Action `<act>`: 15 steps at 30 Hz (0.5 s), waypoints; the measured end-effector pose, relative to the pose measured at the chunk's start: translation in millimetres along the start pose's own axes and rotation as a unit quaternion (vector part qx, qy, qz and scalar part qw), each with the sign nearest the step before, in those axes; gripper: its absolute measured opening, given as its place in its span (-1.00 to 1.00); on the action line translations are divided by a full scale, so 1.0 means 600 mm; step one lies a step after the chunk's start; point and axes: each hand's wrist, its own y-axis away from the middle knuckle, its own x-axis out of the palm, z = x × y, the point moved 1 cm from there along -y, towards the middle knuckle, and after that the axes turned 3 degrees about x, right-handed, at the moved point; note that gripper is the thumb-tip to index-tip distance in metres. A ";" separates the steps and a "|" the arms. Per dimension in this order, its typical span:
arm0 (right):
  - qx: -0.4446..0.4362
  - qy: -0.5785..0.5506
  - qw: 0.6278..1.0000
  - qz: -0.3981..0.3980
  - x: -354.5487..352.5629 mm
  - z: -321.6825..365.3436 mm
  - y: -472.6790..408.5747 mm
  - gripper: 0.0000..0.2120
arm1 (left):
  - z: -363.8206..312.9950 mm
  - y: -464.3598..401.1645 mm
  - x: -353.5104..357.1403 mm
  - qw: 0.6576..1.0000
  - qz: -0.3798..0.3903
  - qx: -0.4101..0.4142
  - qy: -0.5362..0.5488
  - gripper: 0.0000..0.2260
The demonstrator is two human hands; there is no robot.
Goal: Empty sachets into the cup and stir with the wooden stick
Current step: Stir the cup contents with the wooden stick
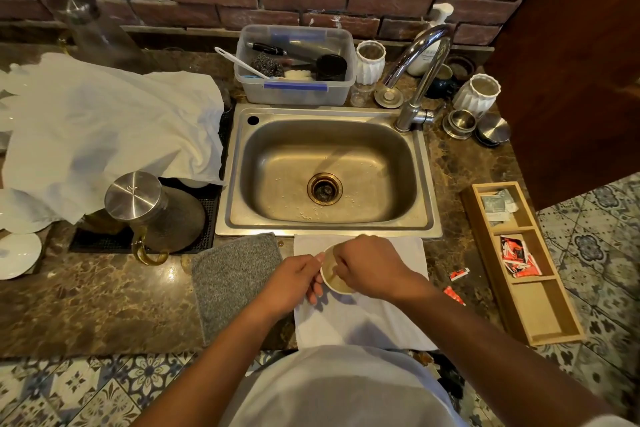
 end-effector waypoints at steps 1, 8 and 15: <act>0.002 0.013 1.000 -0.025 -0.005 -0.001 -0.004 -0.74 | 0.001 0.000 0.000 1.000 -0.001 -0.001 -0.003 -0.53; 0.041 0.039 0.996 -0.075 -0.016 -0.016 0.000 -0.78 | 0.009 -0.003 0.002 1.000 -0.007 -0.005 -0.014 -0.58; 0.047 -0.001 0.999 0.011 0.003 -0.014 0.012 -0.72 | 0.009 -0.006 0.001 1.000 -0.009 -0.009 0.002 -0.55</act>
